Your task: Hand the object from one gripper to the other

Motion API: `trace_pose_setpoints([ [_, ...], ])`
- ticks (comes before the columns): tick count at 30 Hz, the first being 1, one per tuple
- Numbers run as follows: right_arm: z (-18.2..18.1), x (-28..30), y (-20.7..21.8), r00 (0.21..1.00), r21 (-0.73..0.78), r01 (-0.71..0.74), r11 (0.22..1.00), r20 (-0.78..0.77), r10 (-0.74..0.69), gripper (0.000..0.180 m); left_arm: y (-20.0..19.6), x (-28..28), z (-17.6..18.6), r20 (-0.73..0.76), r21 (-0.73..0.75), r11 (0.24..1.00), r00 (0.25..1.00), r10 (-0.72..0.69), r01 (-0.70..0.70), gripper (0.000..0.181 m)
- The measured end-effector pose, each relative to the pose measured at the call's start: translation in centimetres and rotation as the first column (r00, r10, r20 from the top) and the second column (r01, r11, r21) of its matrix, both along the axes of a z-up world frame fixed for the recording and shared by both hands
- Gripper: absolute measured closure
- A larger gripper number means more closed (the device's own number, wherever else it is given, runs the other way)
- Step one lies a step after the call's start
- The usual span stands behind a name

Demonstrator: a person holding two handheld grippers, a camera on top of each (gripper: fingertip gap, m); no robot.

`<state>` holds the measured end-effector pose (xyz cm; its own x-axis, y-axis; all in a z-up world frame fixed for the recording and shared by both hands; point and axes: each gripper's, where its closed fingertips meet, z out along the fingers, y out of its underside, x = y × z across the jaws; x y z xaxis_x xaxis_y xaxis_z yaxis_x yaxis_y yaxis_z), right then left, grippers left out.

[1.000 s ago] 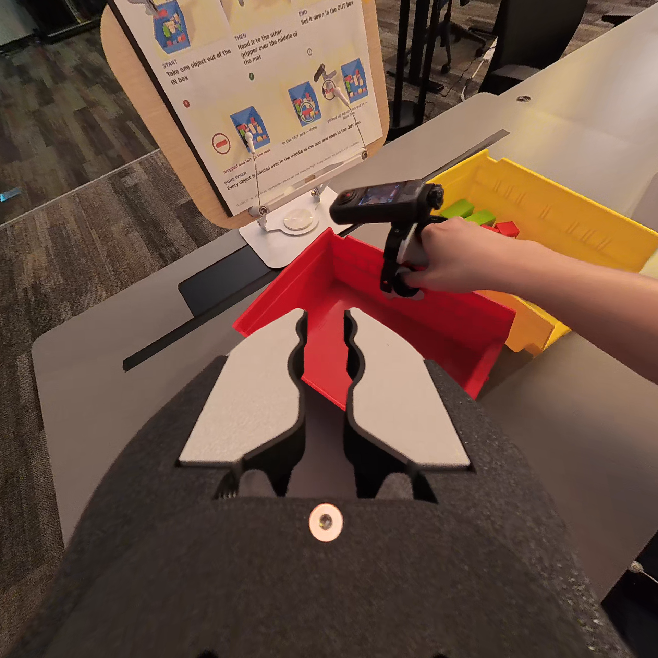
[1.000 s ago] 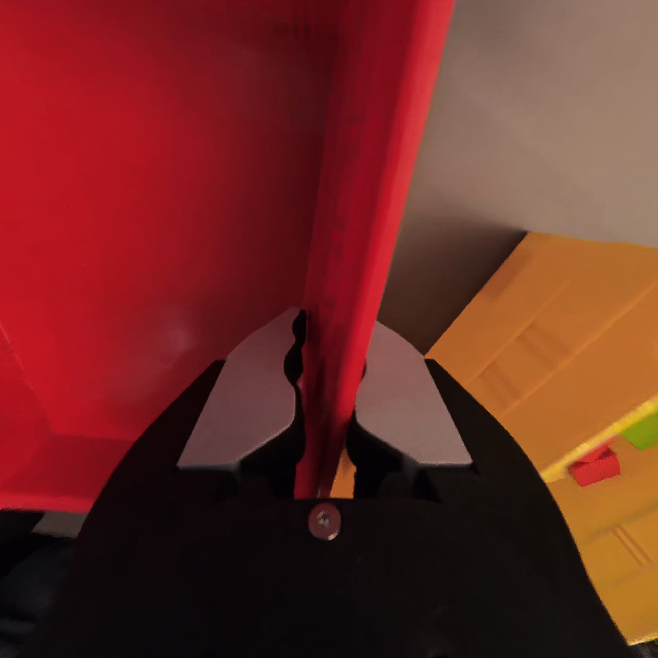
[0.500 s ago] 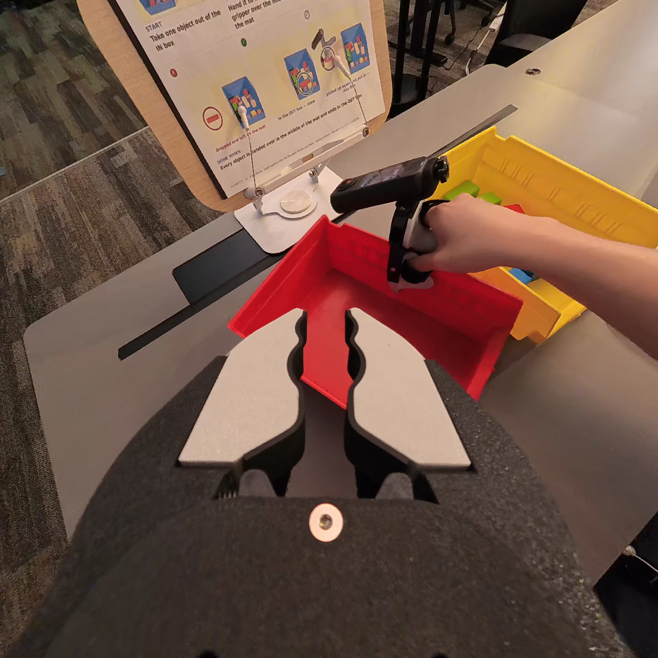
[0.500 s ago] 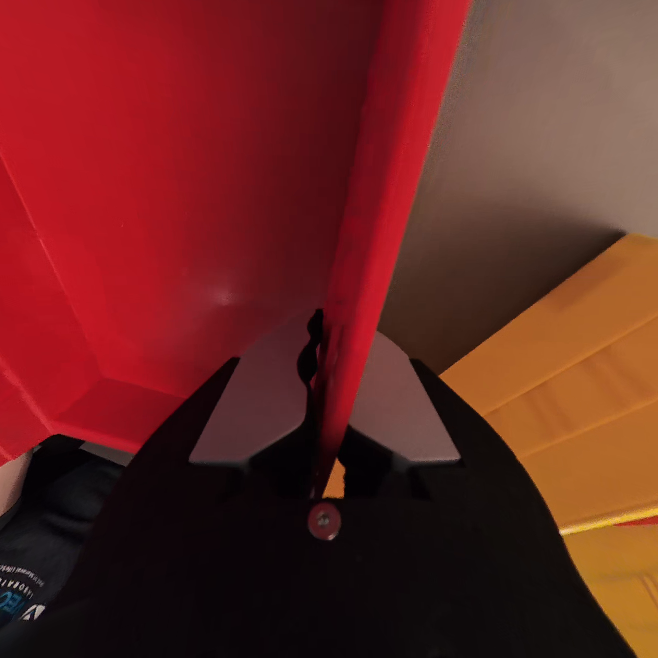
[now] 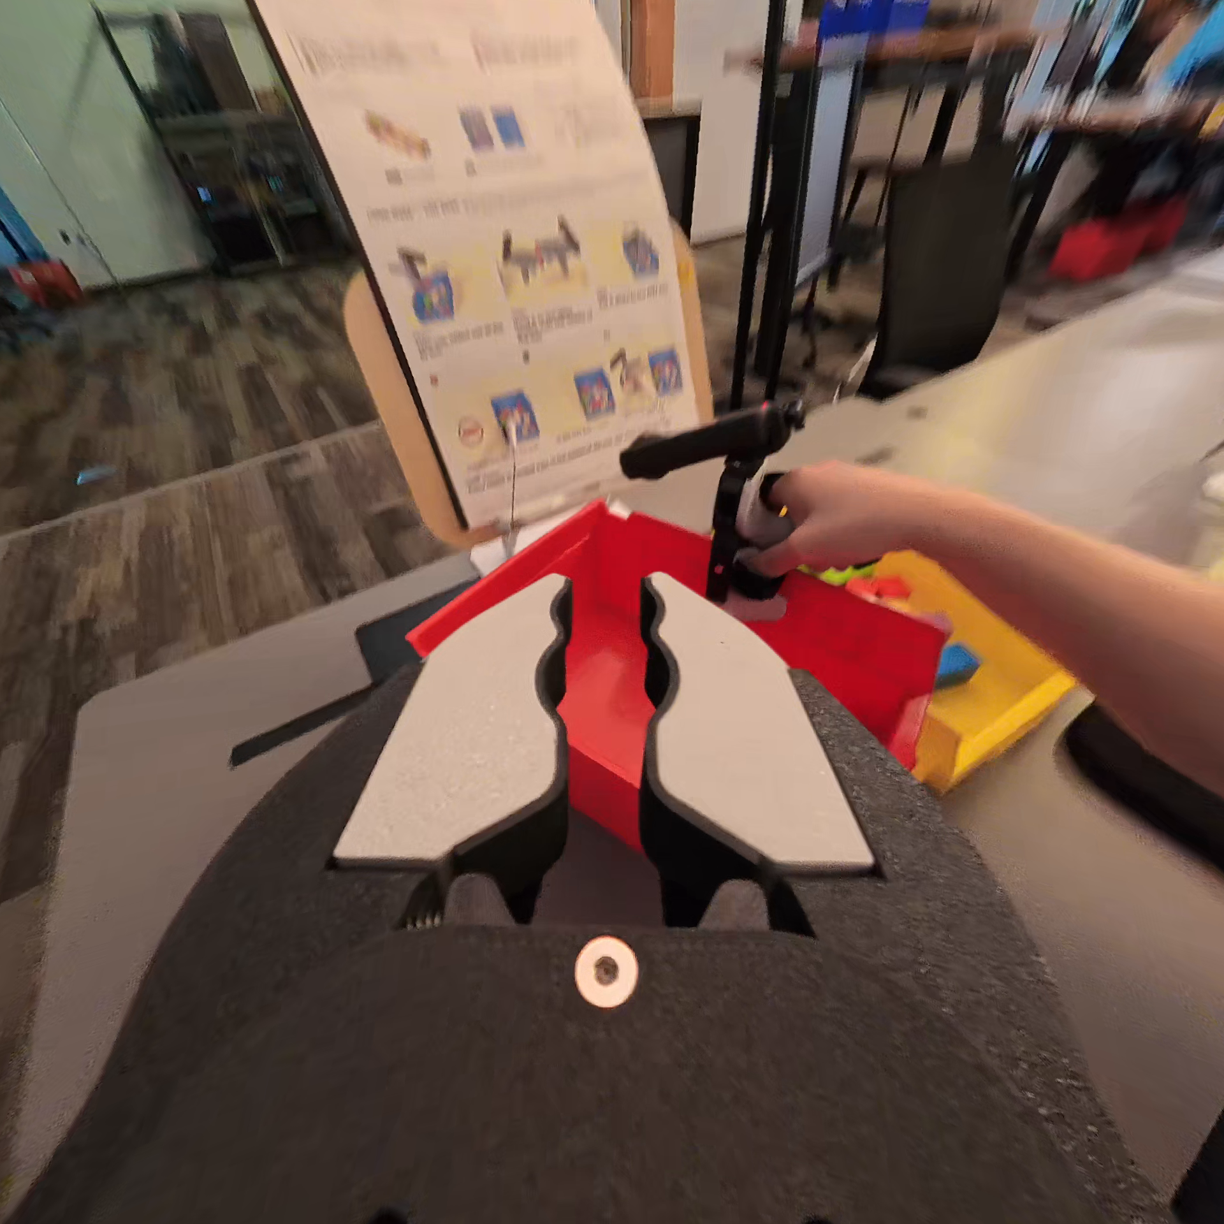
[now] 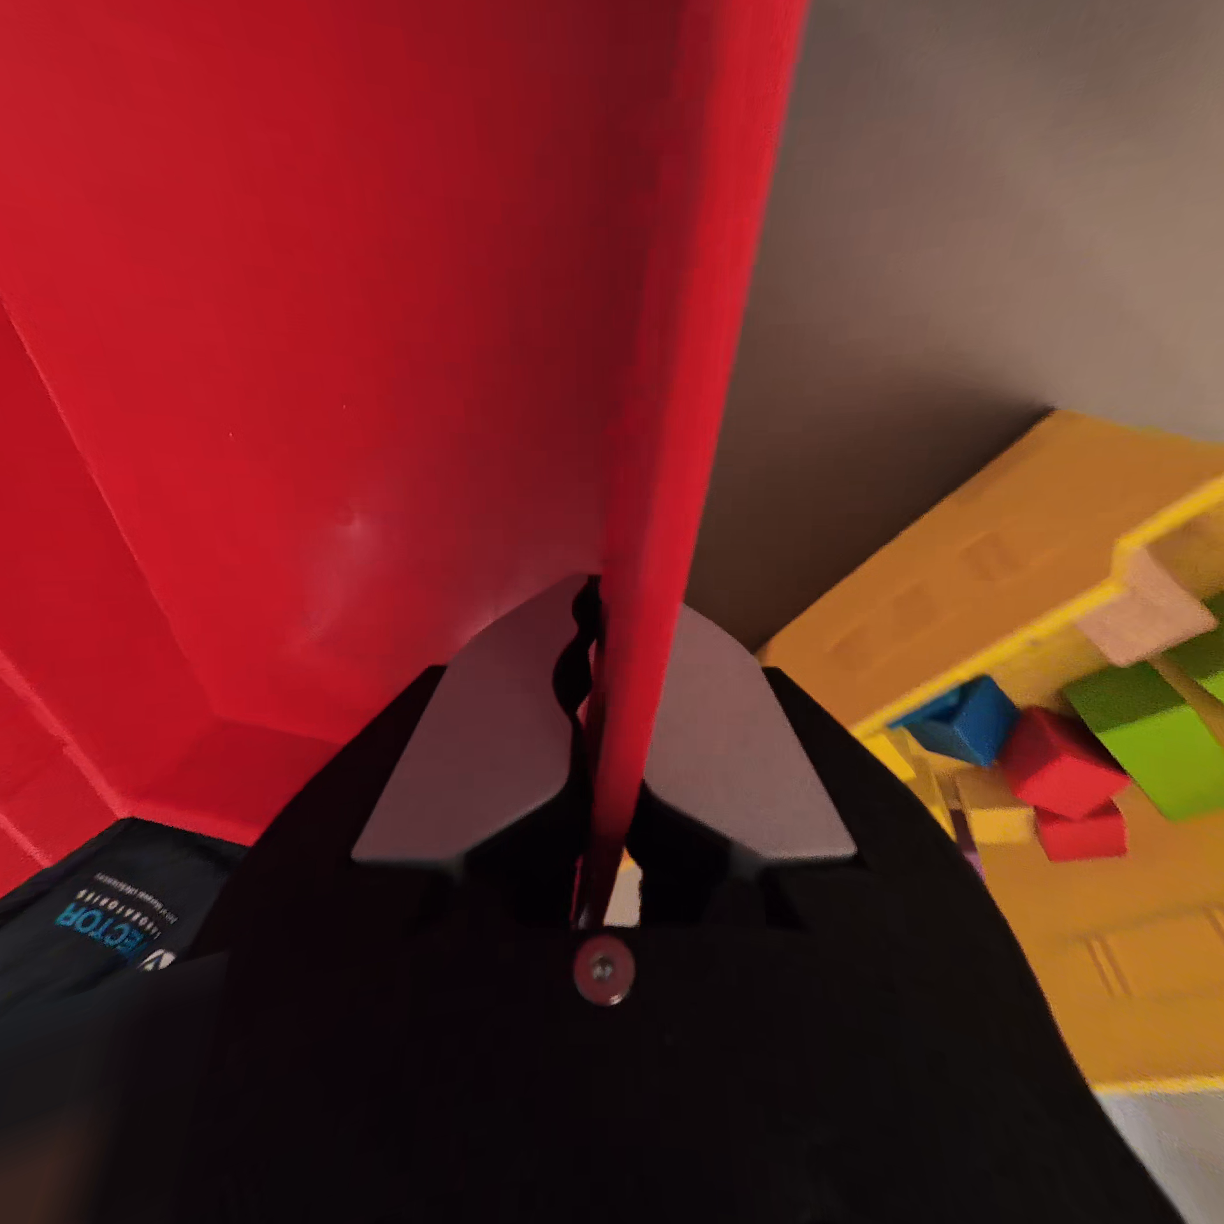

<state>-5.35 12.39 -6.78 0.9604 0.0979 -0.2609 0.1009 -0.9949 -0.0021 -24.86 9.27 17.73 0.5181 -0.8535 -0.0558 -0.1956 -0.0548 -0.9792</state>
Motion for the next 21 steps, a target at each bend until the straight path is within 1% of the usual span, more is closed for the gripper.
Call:
trace_pose_setpoints([
  [3, 3.0, 1.7, -0.2, 1.000, 0.012, 0.021, 1.000, 0.015, -0.021, 0.175, -1.9, -1.2, 3.1, 0.212, 0.034, 0.999, 0.976, -0.041, 0.035, 0.163],
  [4, 3.9, 2.5, -0.4, 0.999, 0.015, 0.035, 0.999, 0.018, -0.036, 0.175, -2.4, -1.5, 3.6, 0.245, 0.039, 0.998, 0.968, -0.056, 0.048, 0.163],
  [6, 5.6, 4.8, -1.0, 0.997, 0.026, 0.076, 0.997, 0.021, -0.076, 0.175, -3.1, -1.8, 3.8, 0.252, 0.039, 0.997, 0.965, -0.075, 0.067, 0.159],
  [11, 8.4, 13.1, -4.8, 0.974, 0.059, 0.226, 0.972, 0.011, -0.227, 0.174, -3.0, -0.5, 2.1, 0.159, 0.027, 0.995, 0.982, -0.103, 0.100, 0.152],
  [13, 9.1, 17.2, -7.3, 0.953, 0.066, 0.301, 0.951, 0.015, -0.302, 0.173, -2.6, 0.8, 1.4, 0.115, 0.048, 0.990, 0.984, -0.138, 0.133, 0.145],
  [16, 9.5, 23.2, -11.8, 0.910, 0.075, 0.410, 0.909, 0.037, -0.414, 0.173, -1.3, 4.1, -0.3, 0.054, 0.110, 0.971, 0.974, -0.218, 0.211, 0.140],
  [17, 9.5, 25.1, -13.4, 0.892, 0.076, 0.445, 0.892, 0.044, -0.449, 0.173, -0.4, 5.3, -1.5, 0.023, 0.098, 0.971, 0.975, -0.223, 0.220, 0.140],
  [19, 9.2, 28.5, -16.7, 0.858, 0.073, 0.505, 0.860, 0.059, -0.510, 0.174, 1.2, 8.2, -4.8, -0.066, 0.011, 0.975, 0.973, -0.221, 0.222, 0.138],
  [21, 8.9, 31.6, -19.9, 0.827, 0.075, 0.552, 0.830, 0.072, -0.557, 0.173, 1.0, 11.8, -8.3, -0.118, -0.090, 0.954, 0.948, -0.297, 0.287, 0.136],
])
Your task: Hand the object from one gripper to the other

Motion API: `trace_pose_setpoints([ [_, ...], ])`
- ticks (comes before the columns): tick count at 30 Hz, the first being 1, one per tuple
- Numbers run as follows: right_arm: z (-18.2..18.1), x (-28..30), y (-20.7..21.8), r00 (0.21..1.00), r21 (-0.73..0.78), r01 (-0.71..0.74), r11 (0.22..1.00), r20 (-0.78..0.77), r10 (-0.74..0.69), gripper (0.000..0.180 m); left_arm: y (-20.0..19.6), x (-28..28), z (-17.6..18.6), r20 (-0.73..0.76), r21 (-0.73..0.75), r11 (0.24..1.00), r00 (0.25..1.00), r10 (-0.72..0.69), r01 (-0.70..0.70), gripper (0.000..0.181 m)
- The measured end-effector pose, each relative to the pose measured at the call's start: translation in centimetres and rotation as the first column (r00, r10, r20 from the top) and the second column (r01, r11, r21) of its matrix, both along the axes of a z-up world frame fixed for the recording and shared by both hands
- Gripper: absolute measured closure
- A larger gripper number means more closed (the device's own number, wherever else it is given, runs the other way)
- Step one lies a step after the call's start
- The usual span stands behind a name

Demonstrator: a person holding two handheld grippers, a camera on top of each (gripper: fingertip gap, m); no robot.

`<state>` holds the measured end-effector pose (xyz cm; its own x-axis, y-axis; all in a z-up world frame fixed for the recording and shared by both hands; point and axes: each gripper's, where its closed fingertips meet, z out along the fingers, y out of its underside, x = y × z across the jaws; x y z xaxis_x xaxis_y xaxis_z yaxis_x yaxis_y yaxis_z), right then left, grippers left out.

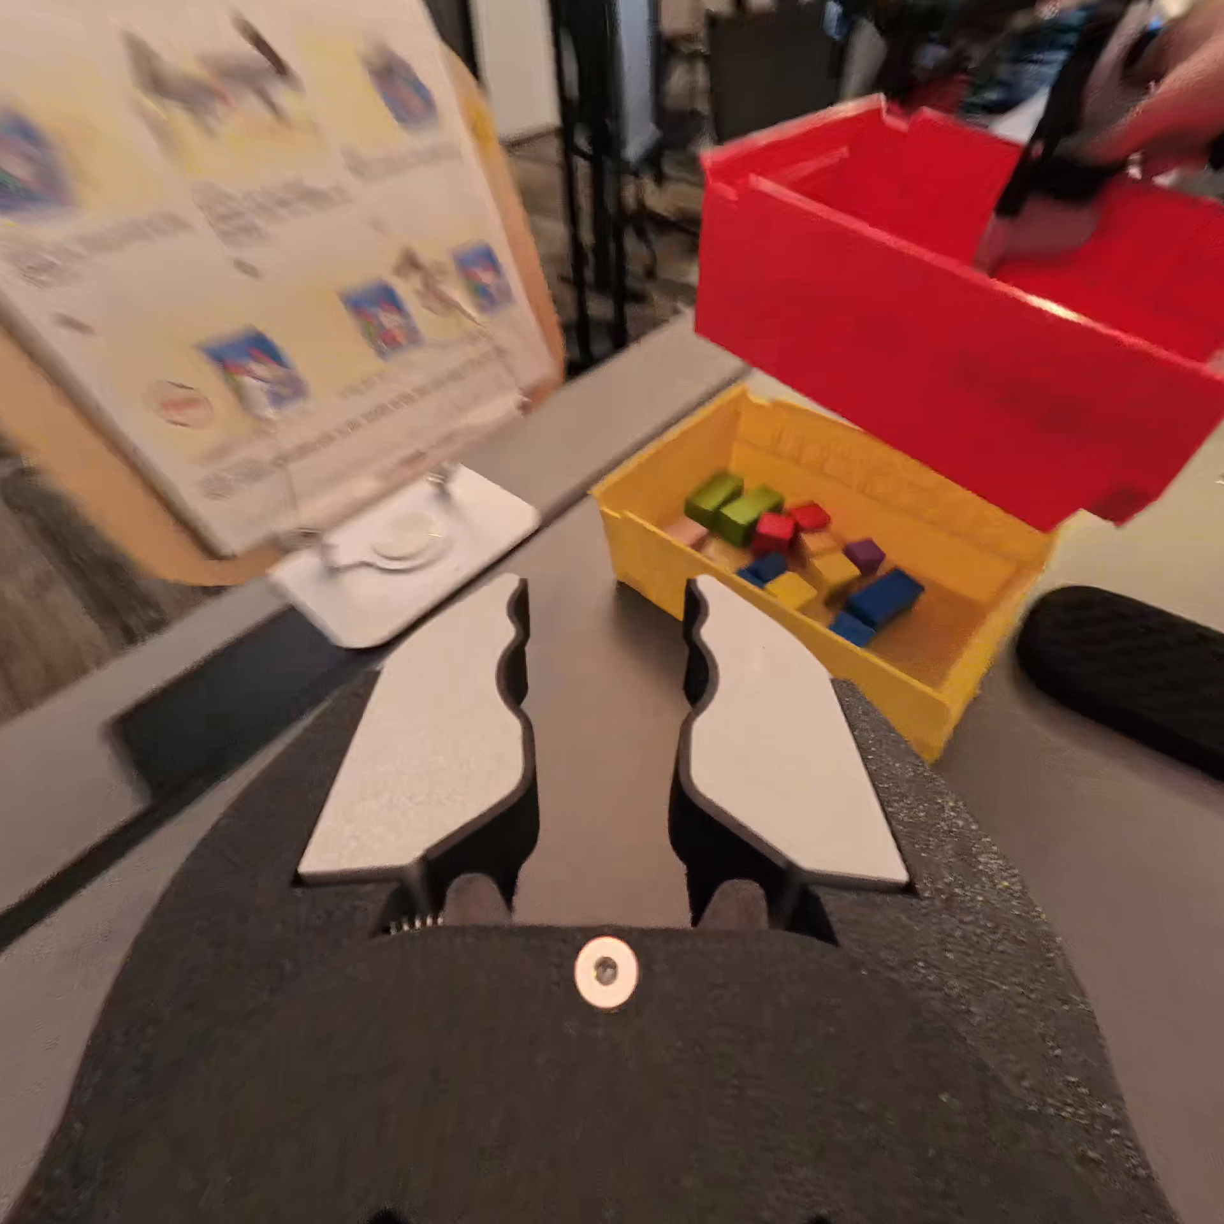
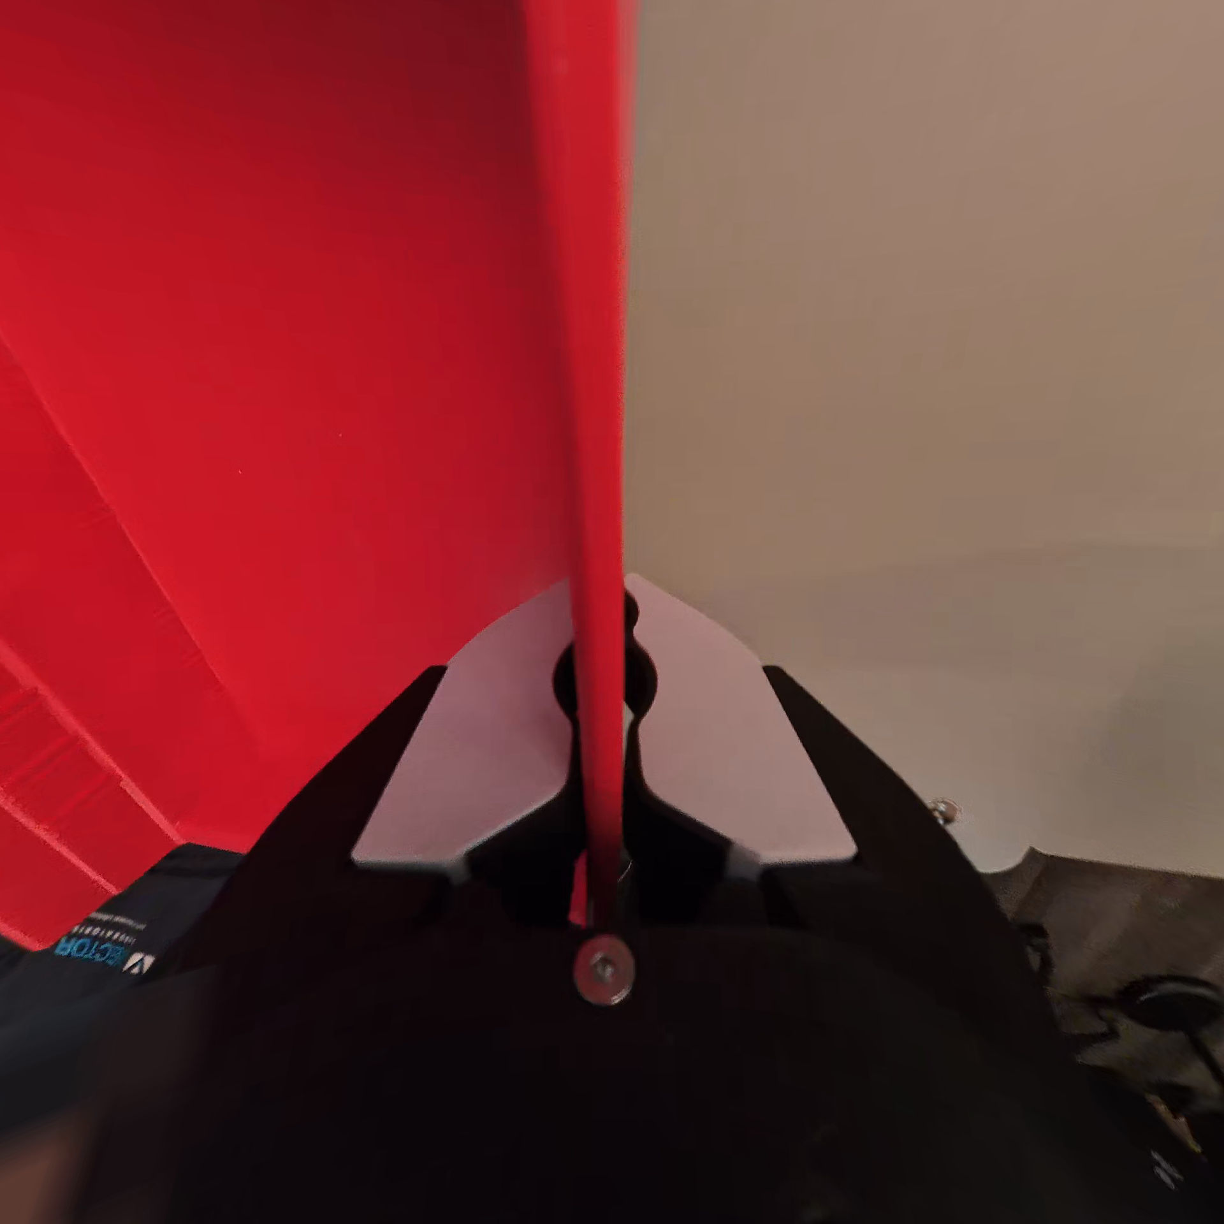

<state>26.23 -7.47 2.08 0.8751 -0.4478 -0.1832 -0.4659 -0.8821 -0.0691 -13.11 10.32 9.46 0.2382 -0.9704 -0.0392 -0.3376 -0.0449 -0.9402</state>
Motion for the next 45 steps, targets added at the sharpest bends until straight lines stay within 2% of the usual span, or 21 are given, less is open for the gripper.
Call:
trace_pose_setpoints([
  [3, -0.7, 4.0, -4.3, 0.997, -0.001, 0.076, 0.997, 0.011, -0.076, 0.173, -3.7, 5.6, -4.3, 0.013, -0.228, 0.947, 0.973, -0.231, 0.228, 0.139],
  [5, -1.4, 6.1, -6.7, 0.993, -0.004, 0.115, 0.993, 0.018, -0.115, 0.173, -4.1, 7.6, -7.2, -0.044, -0.329, 0.918, 0.968, -0.248, 0.221, 0.138],
  [7, -2.3, 7.9, -8.9, 0.991, -0.012, 0.131, 0.991, 0.029, -0.131, 0.173, -4.0, 8.6, -9.5, -0.098, -0.376, 0.909, 0.967, -0.233, 0.181, 0.128],
  [8, -2.8, 8.6, -9.8, 0.990, -0.014, 0.138, 0.990, 0.031, -0.138, 0.173, -3.9, 9.1, -10.2, -0.101, -0.406, 0.900, 0.970, -0.220, 0.161, 0.121],
  [11, -4.5, 10.1, -12.0, 0.989, -0.003, 0.150, 0.989, 0.019, -0.150, 0.173, -4.9, 10.5, -11.3, -0.061, -0.528, 0.833, 0.970, -0.234, 0.167, 0.120],
  [13, -5.6, 10.8, -13.2, 0.988, 0.004, 0.152, 0.988, -0.002, -0.152, 0.174, -5.2, 11.5, -12.0, -0.093, -0.576, 0.804, 0.965, -0.246, 0.150, 0.119],
  [18, -8.1, 11.9, -15.6, 0.986, -0.014, 0.165, 0.986, -0.028, -0.165, 0.174, -4.7, 13.4, -14.8, -0.341, -0.589, 0.808, 0.903, -0.260, 0.010, 0.119],
  [21, -9.2, 12.2, -16.8, 0.986, -0.043, 0.160, 0.986, -0.028, -0.162, 0.174, -6.0, 13.8, -16.4, -0.445, -0.662, 0.748, 0.826, -0.346, -0.044, 0.125],
  [23, -9.8, 12.4, -17.5, 0.988, -0.052, 0.152, 0.987, -0.015, -0.153, 0.173, -6.6, 13.9, -17.4, -0.499, -0.675, 0.734, 0.780, -0.377, -0.077, 0.129],
  [30, -10.7, 12.5, -19.4, 0.991, -0.066, 0.131, 0.989, 0.026, -0.130, 0.173, -7.0, 14.7, -19.3, -0.582, -0.679, 0.717, 0.711, -0.395, -0.158, 0.131],
  [34, -10.7, 12.4, -19.9, 0.993, -0.083, 0.114, 0.990, 0.046, -0.111, 0.174, -6.3, 14.2, -19.0, -0.582, -0.709, 0.677, 0.706, -0.404, -0.197, 0.152],
  [41, -10.1, 11.3, -18.2, 0.996, -0.076, 0.073, 0.994, 0.059, -0.068, 0.173, -3.6, 11.6, -18.8, -0.683, -0.609, 0.760, 0.638, -0.355, -0.229, 0.165],
  [45, -9.9, 10.0, -15.9, 0.998, -0.056, 0.048, 0.997, 0.041, -0.046, 0.174, -1.2, 9.5, -18.7, -0.686, -0.595, 0.761, 0.657, -0.313, -0.258, 0.169],
])
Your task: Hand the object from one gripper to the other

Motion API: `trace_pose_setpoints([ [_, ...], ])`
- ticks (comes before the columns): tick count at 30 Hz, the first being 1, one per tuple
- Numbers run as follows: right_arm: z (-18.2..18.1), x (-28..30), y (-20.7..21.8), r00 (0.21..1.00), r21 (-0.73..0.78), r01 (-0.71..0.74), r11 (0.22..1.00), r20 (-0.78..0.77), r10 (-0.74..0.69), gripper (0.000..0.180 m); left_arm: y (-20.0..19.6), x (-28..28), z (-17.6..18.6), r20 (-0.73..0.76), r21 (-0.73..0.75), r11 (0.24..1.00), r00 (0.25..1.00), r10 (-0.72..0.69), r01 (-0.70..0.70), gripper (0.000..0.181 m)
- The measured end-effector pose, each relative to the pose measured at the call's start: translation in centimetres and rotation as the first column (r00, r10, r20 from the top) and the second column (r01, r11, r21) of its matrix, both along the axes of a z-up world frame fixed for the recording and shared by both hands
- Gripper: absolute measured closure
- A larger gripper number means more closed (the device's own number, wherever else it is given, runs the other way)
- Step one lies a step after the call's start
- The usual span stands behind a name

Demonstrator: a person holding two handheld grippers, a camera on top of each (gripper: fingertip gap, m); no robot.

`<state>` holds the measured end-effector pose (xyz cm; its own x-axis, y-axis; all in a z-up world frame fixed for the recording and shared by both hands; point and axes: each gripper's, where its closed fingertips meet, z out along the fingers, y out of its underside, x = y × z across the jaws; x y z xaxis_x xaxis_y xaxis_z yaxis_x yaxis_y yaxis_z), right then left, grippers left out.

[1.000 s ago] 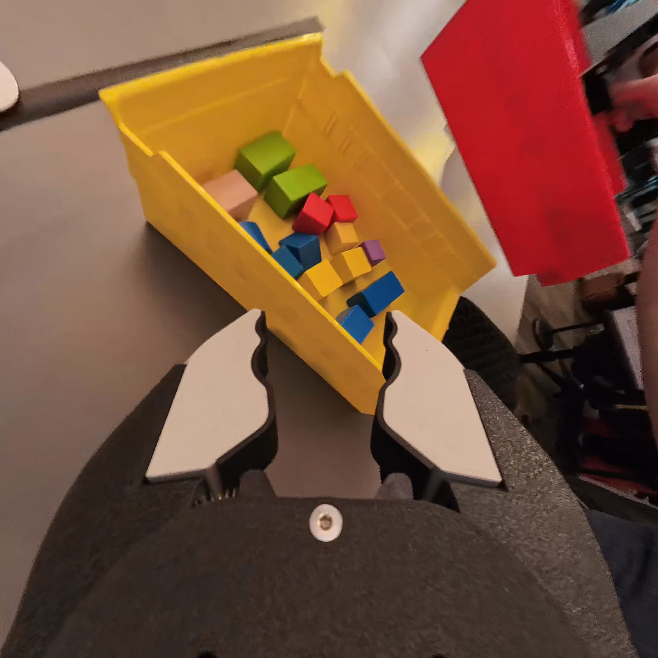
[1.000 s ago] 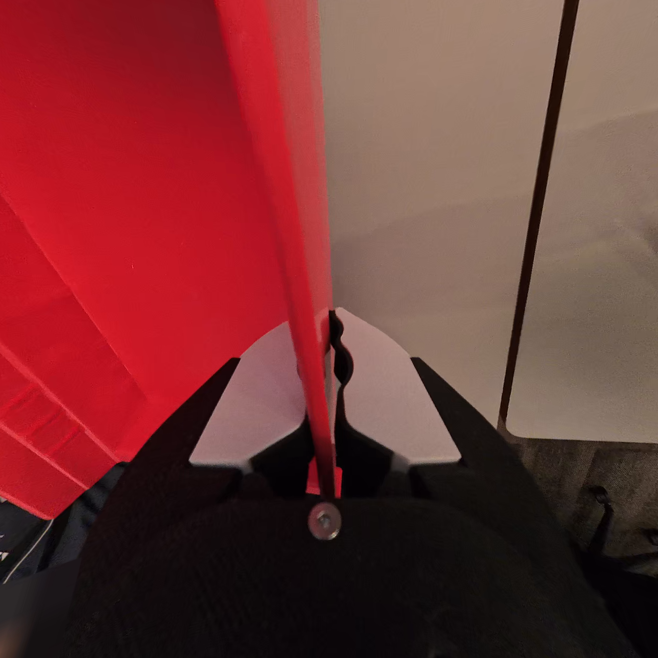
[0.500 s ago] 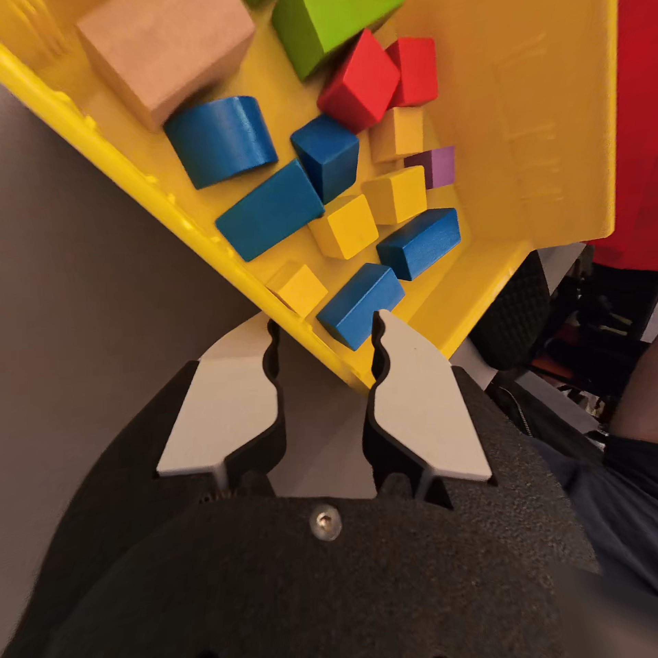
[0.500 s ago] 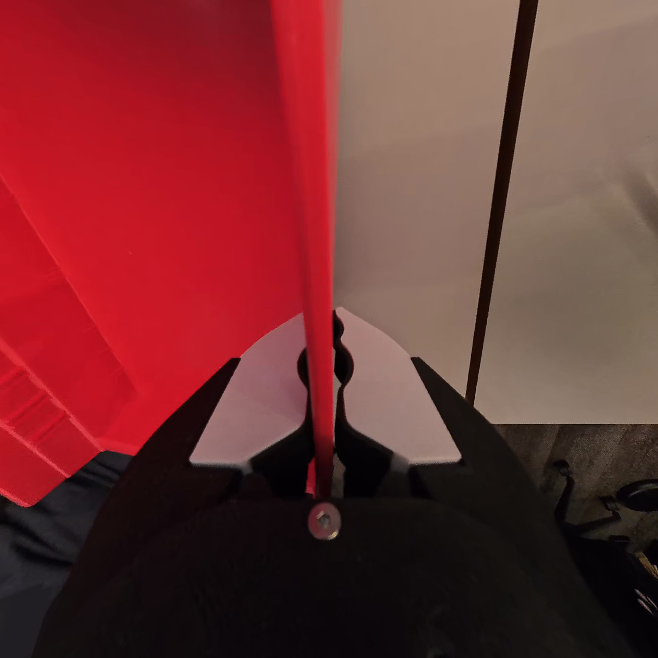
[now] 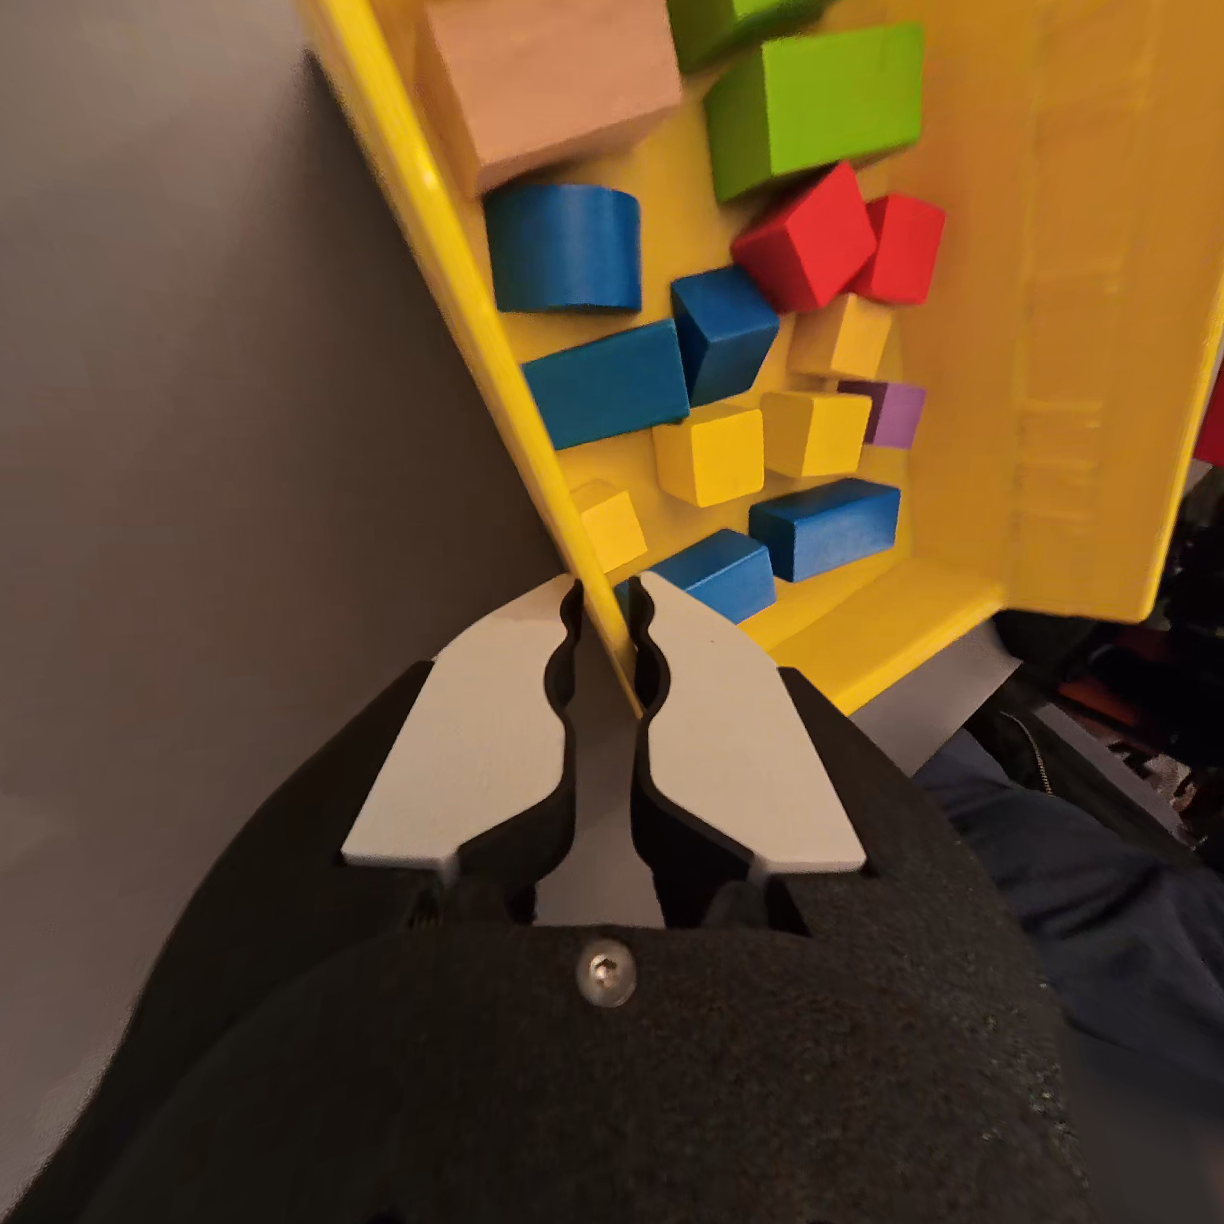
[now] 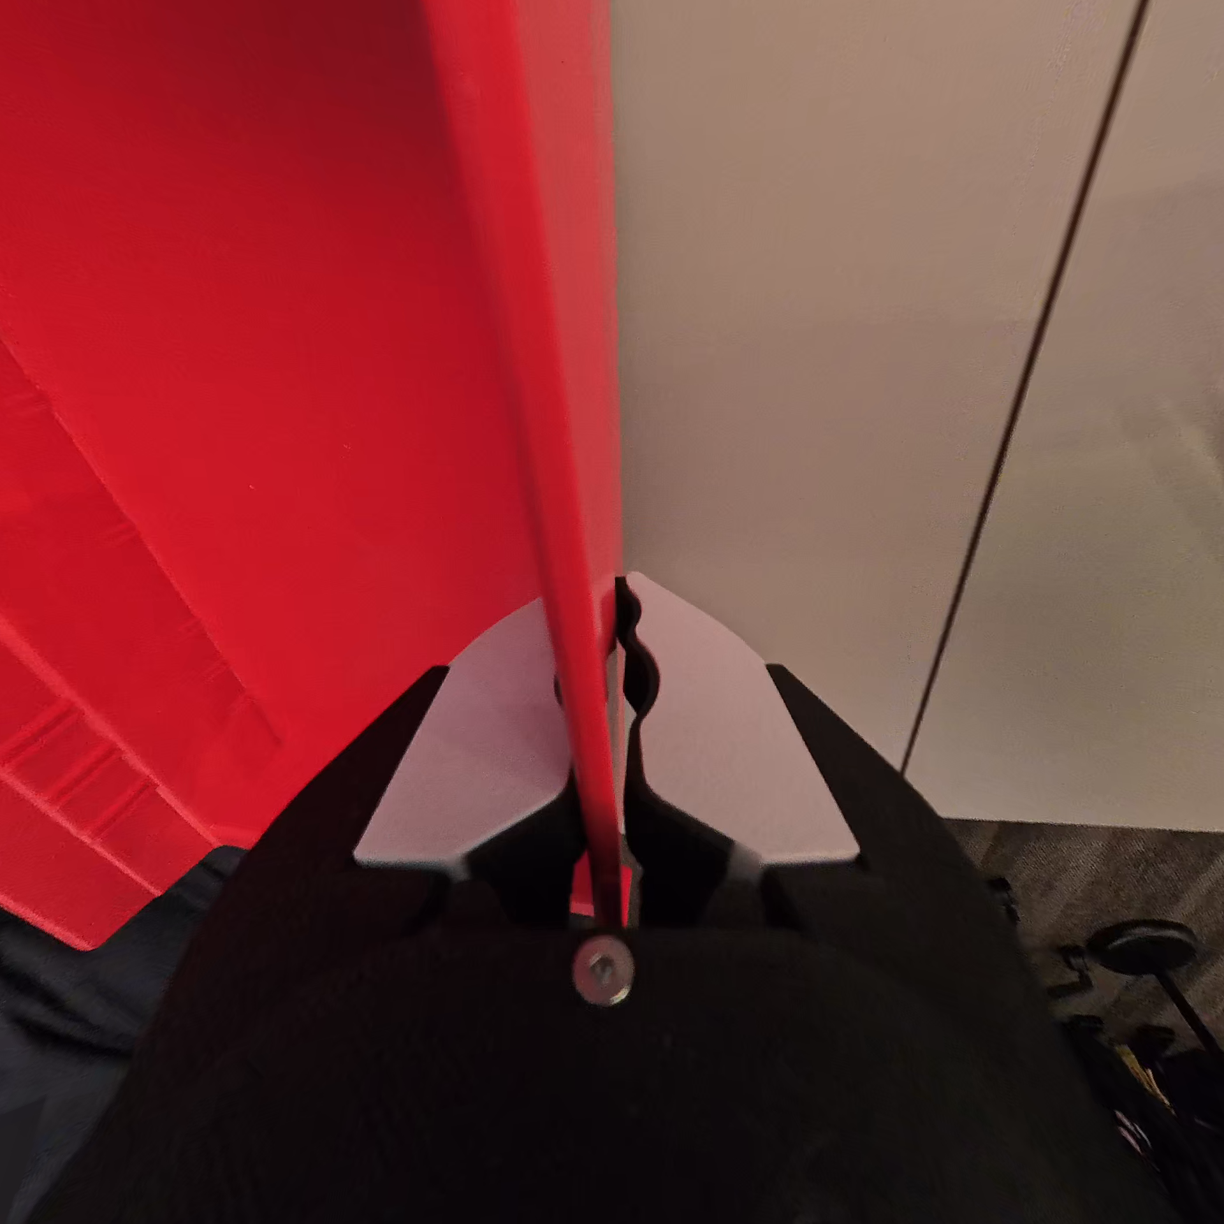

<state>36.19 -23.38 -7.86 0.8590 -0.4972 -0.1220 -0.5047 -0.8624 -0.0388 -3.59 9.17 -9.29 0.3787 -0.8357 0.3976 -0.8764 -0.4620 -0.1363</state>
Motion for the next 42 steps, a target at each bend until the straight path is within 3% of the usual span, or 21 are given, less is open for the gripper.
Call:
trace_pose_setpoints([
  [5, 0.5, -2.9, 4.6, 0.998, 0.076, -0.025, 0.997, -0.049, 0.029, 0.174, 3.1, -3.9, 0.1, 0.030, 0.007, 0.997, 0.997, 0.071, -0.071, 0.169],
  [10, -0.3, -6.8, 9.6, 0.991, 0.111, -0.059, 0.992, -0.114, 0.072, 0.174, 6.9, -8.8, 0.1, 0.038, 0.135, 0.981, 0.990, 0.136, -0.140, 0.175],
  [19, -4.7, -11.2, 15.3, 0.984, 0.009, -0.090, 0.996, -0.152, 0.090, 0.174, 11.4, -18.3, 0.3, 0.138, 0.110, 0.918, 0.920, 0.366, -0.381, 0.174],
  [28, -6.8, -12.1, 17.3, 0.988, -0.050, -0.089, 0.995, -0.127, 0.082, 0.174, 13.7, -25.9, 0.4, 0.210, 0.041, 0.812, 0.799, 0.563, -0.582, 0.170],
  [37, -6.7, -10.9, 16.2, 0.983, -0.068, -0.163, 0.984, -0.101, 0.156, 0.172, 13.7, -27.8, 0.4, 0.210, 0.024, 0.792, 0.778, 0.592, -0.609, 0.169],
  [42, -5.8, -10.4, 17.2, 0.986, 0.057, -0.146, 0.988, -0.077, 0.151, 0.167, 13.7, -28.4, 0.4, 0.221, 0.002, 0.774, 0.755, 0.617, -0.633, 0.169],
])
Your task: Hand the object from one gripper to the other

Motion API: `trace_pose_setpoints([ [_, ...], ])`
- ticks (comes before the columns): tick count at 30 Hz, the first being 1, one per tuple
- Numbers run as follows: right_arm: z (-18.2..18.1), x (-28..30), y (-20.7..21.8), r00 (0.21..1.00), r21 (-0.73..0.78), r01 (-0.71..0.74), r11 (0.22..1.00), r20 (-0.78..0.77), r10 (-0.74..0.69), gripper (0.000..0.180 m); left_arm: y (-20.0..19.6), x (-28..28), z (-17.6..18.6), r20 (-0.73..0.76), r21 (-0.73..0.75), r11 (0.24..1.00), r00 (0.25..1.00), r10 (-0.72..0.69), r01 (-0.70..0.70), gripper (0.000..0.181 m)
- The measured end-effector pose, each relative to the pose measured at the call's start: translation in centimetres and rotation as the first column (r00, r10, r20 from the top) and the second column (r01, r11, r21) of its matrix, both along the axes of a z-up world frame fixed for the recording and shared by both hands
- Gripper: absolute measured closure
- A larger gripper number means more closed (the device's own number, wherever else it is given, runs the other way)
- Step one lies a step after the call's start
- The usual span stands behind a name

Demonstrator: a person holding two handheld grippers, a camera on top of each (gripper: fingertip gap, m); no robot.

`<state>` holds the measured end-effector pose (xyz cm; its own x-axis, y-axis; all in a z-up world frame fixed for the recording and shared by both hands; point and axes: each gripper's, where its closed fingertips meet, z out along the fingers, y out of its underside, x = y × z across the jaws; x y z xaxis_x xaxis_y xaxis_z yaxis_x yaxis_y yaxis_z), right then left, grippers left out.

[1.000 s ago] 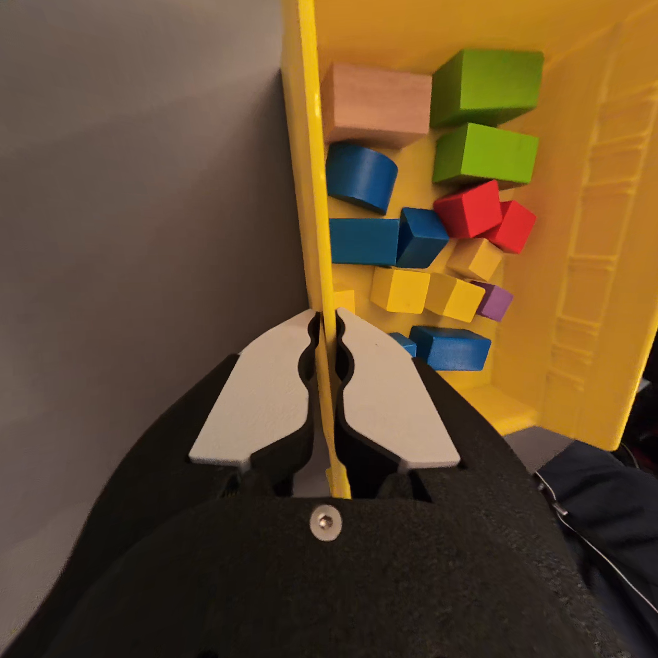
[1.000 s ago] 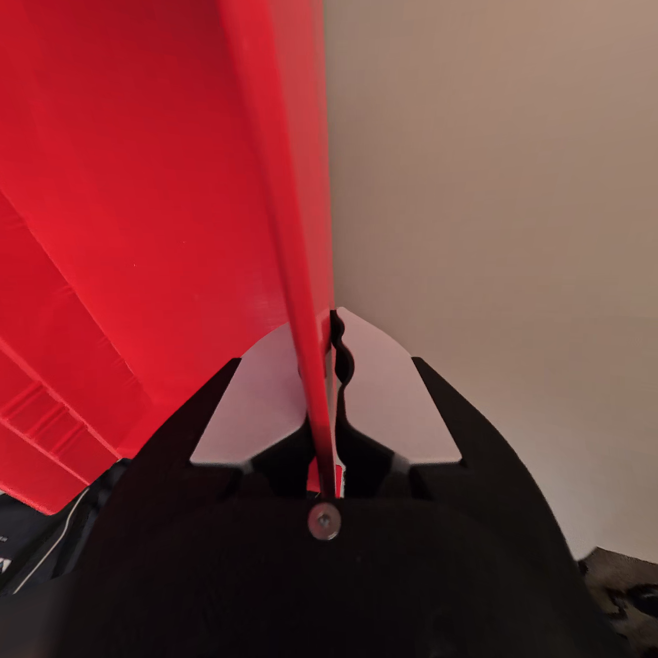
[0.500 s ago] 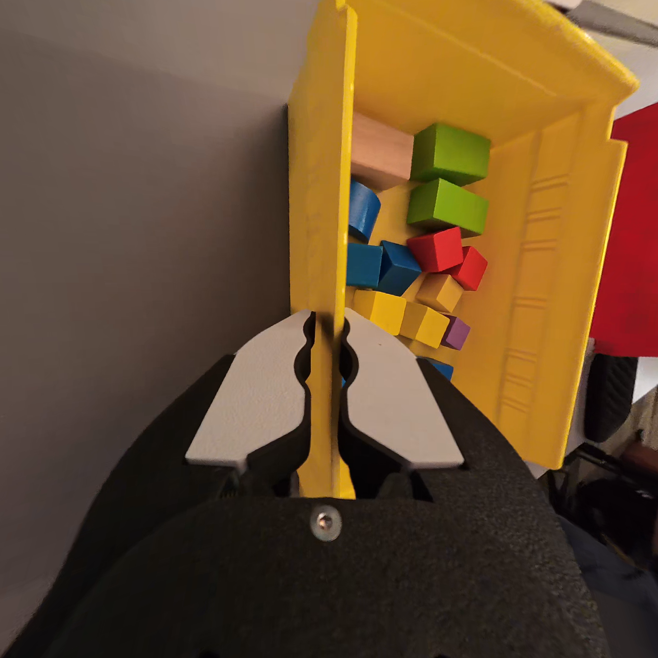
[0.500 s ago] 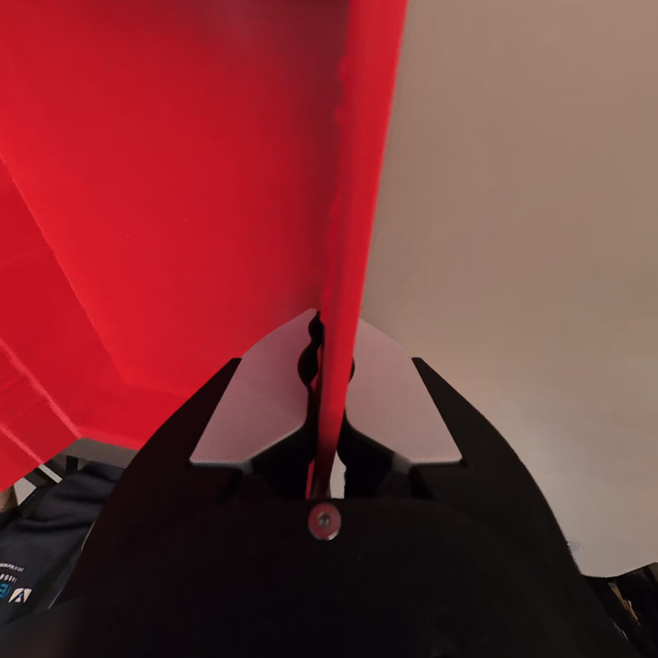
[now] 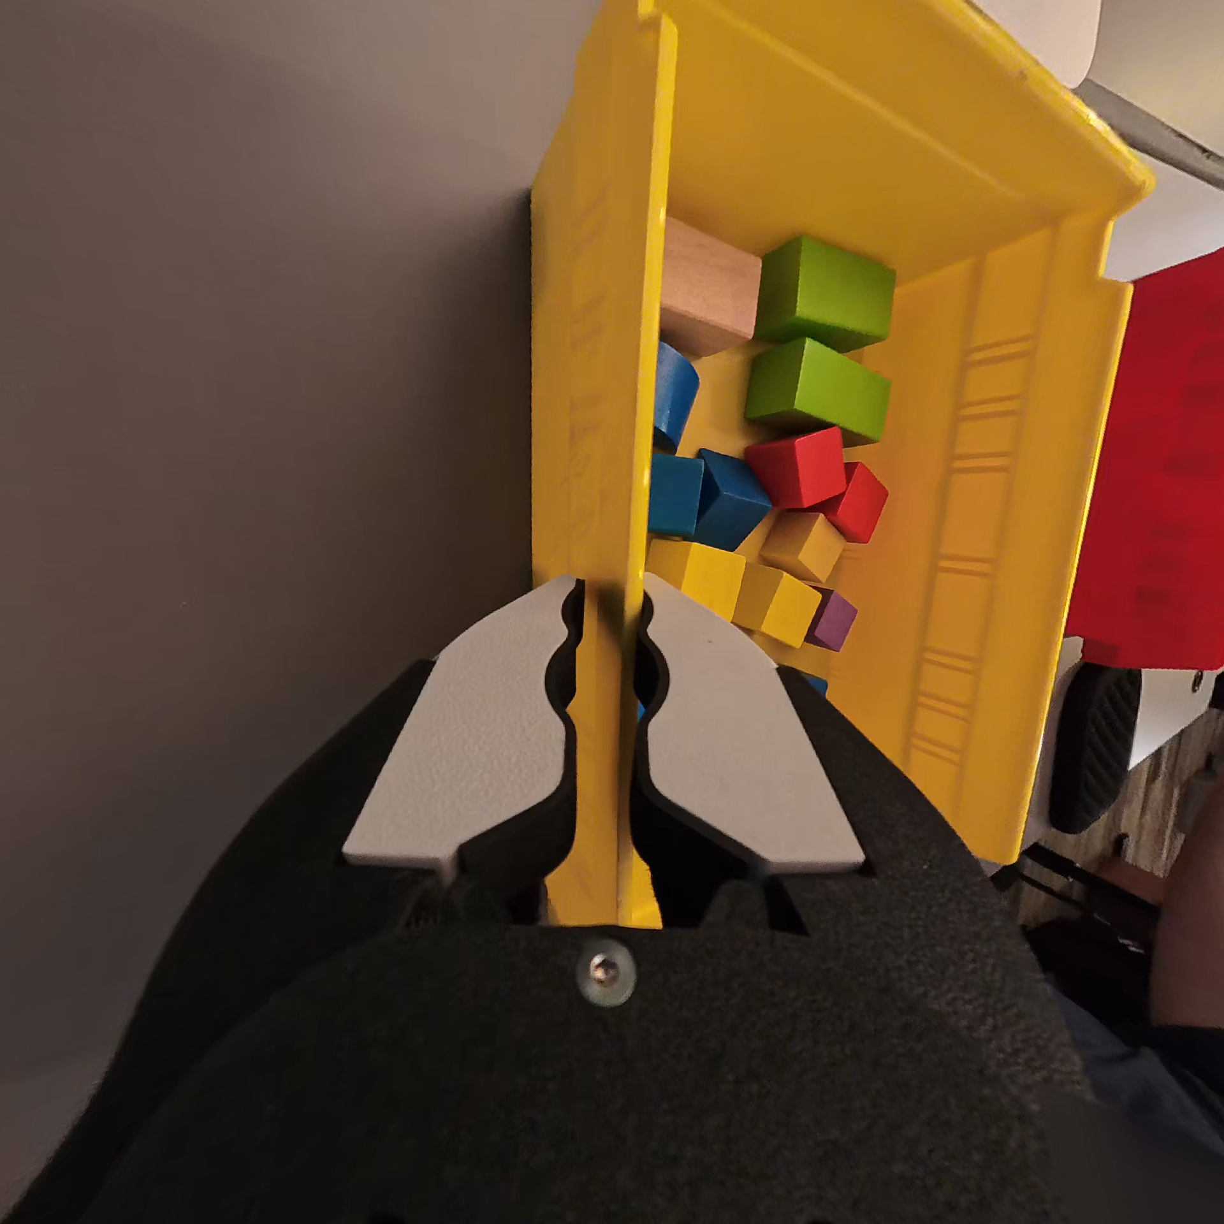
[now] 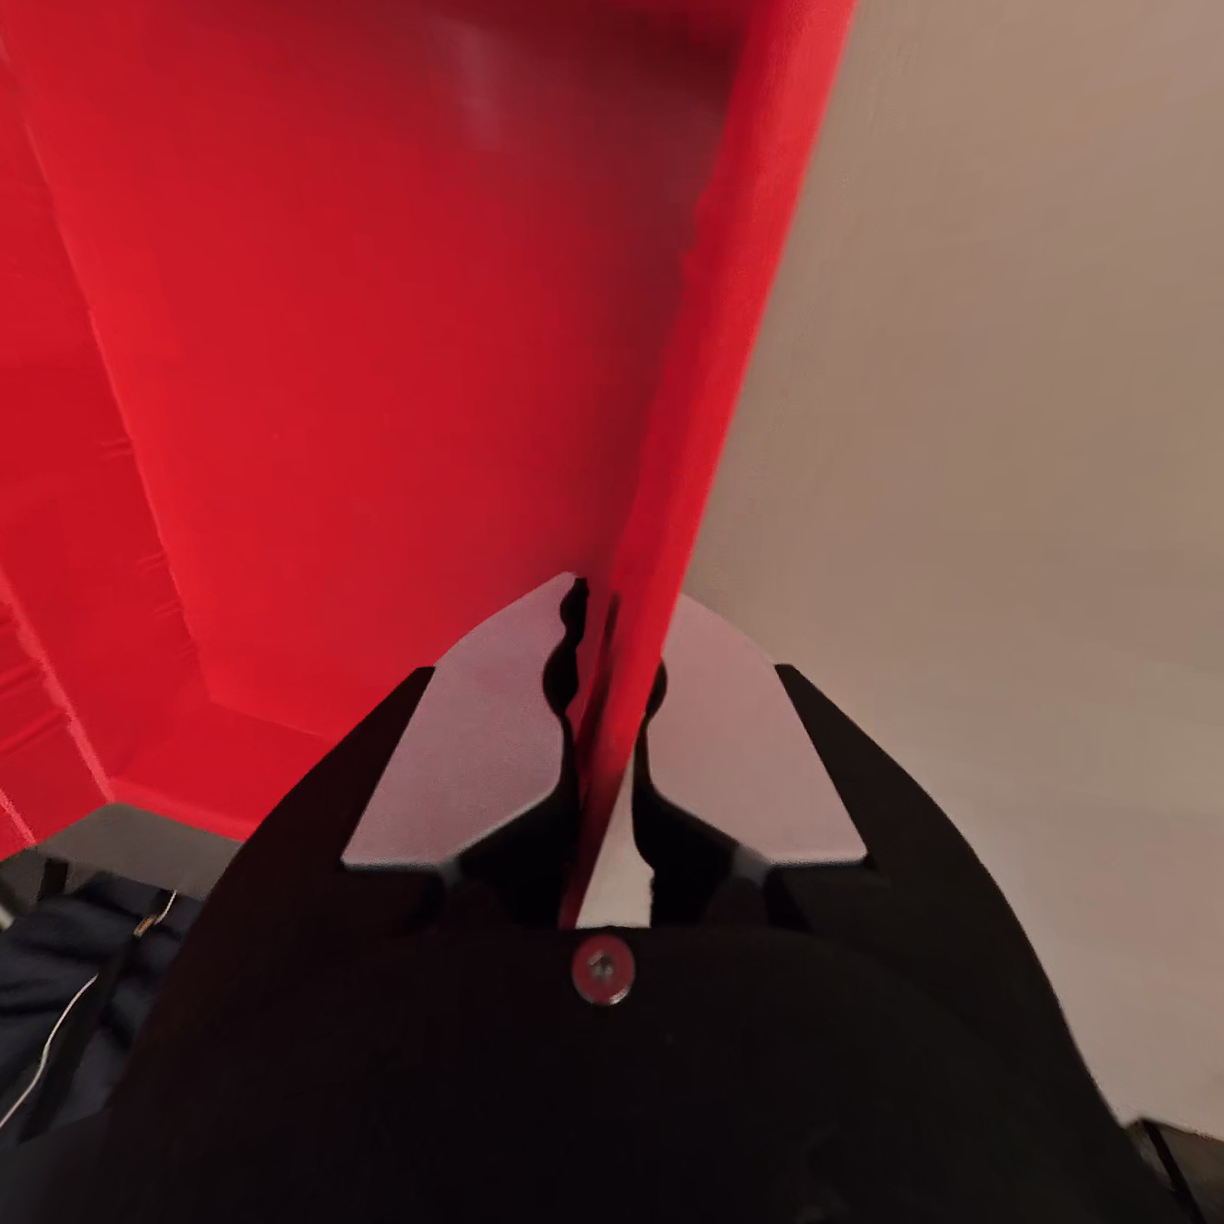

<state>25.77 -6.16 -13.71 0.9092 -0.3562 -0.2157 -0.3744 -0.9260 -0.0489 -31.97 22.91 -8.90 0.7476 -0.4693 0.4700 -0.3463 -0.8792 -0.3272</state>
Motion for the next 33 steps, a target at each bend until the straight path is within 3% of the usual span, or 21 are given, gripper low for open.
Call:
trace_pose_setpoints([
  [4, 2.9, 1.9, 0.3, 0.988, 0.101, 0.041, 0.994, 0.142, -0.055, 0.157, 0.2, -0.2, 0.0, -0.006, 0.012, 1.000, 1.000, 0.023, -0.023, 0.169],
  [7, 7.3, 2.6, 1.4, 0.950, 0.278, 0.075, 0.958, 0.273, -0.154, 0.156, 0.2, -0.2, 0.0, -0.028, 0.019, 1.000, 0.999, 0.020, -0.020, 0.170],
  [10, 11.7, 0.6, 3.0, 0.917, 0.445, -0.013, 0.895, 0.362, -0.167, 0.156, 0.2, -0.3, 0.0, -0.035, 0.021, 1.000, 0.999, 0.018, -0.017, 0.170],
  [12, 12.9, -1.9, 3.8, 0.925, 0.474, -0.084, 0.876, 0.365, -0.109, 0.156, 0.3, -0.3, -0.1, -0.038, 0.030, 0.999, 0.999, 0.016, -0.015, 0.171],
  [18, 11.5, -8.2, 5.8, 0.945, 0.445, -0.227, 0.867, 0.317, 0.085, 0.155, 1.2, -0.5, 0.0, 0.027, 0.033, 0.997, 0.998, 0.065, -0.066, 0.169],
  [33, 10.7, -15.9, 9.1, 0.875, 0.441, -0.454, 0.775, 0.385, 0.294, 0.156, 1.5, -3.6, 0.1, 0.044, -0.012, 0.973, 0.972, 0.230, -0.230, 0.166],
])
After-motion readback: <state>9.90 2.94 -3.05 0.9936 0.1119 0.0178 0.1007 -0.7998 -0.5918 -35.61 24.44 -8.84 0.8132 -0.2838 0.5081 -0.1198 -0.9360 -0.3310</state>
